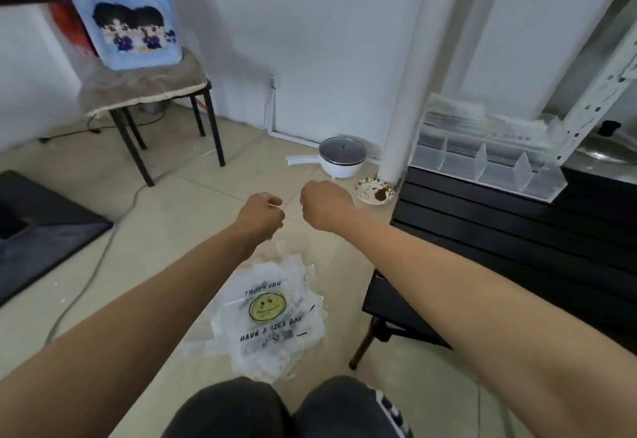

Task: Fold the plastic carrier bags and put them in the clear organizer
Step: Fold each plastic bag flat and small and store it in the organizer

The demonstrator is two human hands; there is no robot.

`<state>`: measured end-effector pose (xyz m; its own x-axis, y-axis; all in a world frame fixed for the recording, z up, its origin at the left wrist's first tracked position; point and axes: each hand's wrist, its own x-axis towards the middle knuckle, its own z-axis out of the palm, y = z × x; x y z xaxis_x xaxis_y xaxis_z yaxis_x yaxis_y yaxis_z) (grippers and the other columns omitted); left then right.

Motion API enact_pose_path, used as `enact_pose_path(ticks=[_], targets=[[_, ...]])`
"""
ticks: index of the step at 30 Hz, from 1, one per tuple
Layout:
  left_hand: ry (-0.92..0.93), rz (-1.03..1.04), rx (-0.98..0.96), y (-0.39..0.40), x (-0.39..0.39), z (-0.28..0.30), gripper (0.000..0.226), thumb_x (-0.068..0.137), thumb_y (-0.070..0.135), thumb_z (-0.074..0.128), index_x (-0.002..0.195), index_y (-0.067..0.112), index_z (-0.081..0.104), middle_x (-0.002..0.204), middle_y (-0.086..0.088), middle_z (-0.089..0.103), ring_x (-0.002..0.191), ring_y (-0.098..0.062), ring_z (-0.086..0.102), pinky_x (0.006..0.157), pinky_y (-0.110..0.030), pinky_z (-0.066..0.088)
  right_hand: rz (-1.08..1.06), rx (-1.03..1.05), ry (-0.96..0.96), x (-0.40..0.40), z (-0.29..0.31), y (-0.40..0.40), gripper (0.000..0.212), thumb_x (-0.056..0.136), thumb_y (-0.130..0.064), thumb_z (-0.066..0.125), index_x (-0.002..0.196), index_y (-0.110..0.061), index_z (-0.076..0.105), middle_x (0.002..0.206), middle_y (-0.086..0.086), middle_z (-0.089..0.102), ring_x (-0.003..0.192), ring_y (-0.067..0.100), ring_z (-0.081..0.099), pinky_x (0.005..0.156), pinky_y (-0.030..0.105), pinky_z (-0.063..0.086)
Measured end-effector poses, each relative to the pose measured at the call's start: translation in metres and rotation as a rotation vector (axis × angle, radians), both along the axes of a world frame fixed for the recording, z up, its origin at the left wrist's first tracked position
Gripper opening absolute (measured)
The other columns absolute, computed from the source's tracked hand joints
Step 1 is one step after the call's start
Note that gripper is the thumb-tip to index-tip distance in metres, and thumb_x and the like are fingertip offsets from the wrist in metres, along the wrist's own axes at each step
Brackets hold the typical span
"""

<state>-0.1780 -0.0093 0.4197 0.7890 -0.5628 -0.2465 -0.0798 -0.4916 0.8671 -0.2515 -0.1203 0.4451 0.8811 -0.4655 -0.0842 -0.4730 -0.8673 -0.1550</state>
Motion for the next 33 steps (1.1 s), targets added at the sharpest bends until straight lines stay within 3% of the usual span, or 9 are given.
enact_pose_path(ticks=[2,4,7,14,20,25,29,31,33], targets=[[0.067,0.056,0.044,0.021,0.014,-0.019,0.036,0.093,0.005,0.047,0.128,0.006,0.050,0.114,-0.012,0.057,0.099,-0.024,0.063,0.082,-0.040,0.054,0.024,0.061,0.052,0.017,-0.018,0.013,0.025,0.092,-0.008,0.046,0.115,-0.009,0.056,0.113,0.010,0.059,0.105,0.030,0.057,0.074,0.030,0.041],[0.120,0.099,0.083,0.040,0.029,-0.041,0.038,0.093,0.004,0.047,0.131,0.004,0.048,0.120,-0.014,0.056,0.099,-0.025,0.063,0.081,-0.042,0.056,0.063,0.108,0.145,0.035,-0.039,0.023,0.012,0.091,-0.003,0.043,0.094,-0.006,0.054,0.093,0.007,0.055,0.090,0.029,0.055,0.068,0.030,0.041],[0.173,0.144,0.145,0.058,0.048,-0.075,0.037,0.094,0.003,0.044,0.131,0.002,0.046,0.123,-0.014,0.053,0.097,-0.026,0.062,0.077,-0.041,0.056,0.092,0.170,0.263,0.062,-0.073,0.030,0.022,0.088,0.002,0.040,0.069,-0.010,0.039,0.073,0.004,0.045,0.066,0.021,0.048,0.054,0.027,0.036],[0.308,0.225,0.283,0.077,0.095,-0.165,0.033,0.096,0.010,0.042,0.128,0.000,0.044,0.124,-0.016,0.053,0.077,-0.016,0.061,0.060,-0.032,0.052,0.049,0.274,0.420,0.114,-0.169,0.035,0.024,0.088,0.004,0.039,0.070,-0.010,0.035,0.071,0.005,0.044,0.058,0.017,0.041,0.049,0.025,0.032],[0.429,0.232,0.351,0.063,0.122,-0.245,0.044,0.100,0.025,0.039,0.137,0.002,0.033,0.131,-0.017,0.048,0.096,-0.026,0.059,0.076,-0.039,0.051,0.004,0.385,0.449,0.143,-0.258,0.021,0.014,0.099,-0.013,0.039,0.089,-0.007,0.046,0.073,0.005,0.051,0.062,0.019,0.048,0.051,0.027,0.034],[0.423,0.185,0.447,0.043,0.140,-0.301,0.041,0.101,0.025,0.036,0.133,0.001,0.037,0.120,-0.020,0.054,0.108,-0.035,0.059,0.087,-0.043,0.052,-0.060,0.391,0.462,0.159,-0.325,0.002,0.020,0.099,-0.017,0.042,0.081,-0.008,0.046,0.074,0.006,0.052,0.065,0.021,0.052,0.056,0.029,0.038],[0.316,0.149,0.542,0.037,0.159,-0.352,0.008,0.093,0.008,0.046,0.089,0.000,0.047,0.087,-0.016,0.058,0.091,-0.034,0.063,0.066,-0.030,0.048,-0.123,0.352,0.474,0.161,-0.368,-0.021,0.023,0.096,-0.010,0.044,0.074,-0.010,0.042,0.077,0.006,0.053,0.064,0.020,0.050,0.052,0.028,0.036],[0.246,0.131,0.609,0.036,0.169,-0.374,0.003,0.089,0.001,0.046,0.087,0.003,0.048,0.080,-0.010,0.055,0.074,-0.025,0.054,0.056,-0.024,0.043,-0.163,0.328,0.479,0.159,-0.385,-0.033,0.021,0.095,-0.006,0.044,0.074,-0.010,0.041,0.073,0.005,0.050,0.060,0.018,0.048,0.048,0.026,0.034],[0.205,0.187,0.600,0.037,0.171,-0.386,0.017,0.087,-0.001,0.046,0.100,-0.001,0.056,0.081,-0.013,0.051,0.067,-0.024,0.048,0.053,-0.026,0.042,-0.225,0.333,0.464,0.156,-0.400,-0.043,0.022,0.094,-0.004,0.044,0.073,-0.009,0.040,0.072,0.004,0.048,0.058,0.018,0.045,0.046,0.024,0.031]])
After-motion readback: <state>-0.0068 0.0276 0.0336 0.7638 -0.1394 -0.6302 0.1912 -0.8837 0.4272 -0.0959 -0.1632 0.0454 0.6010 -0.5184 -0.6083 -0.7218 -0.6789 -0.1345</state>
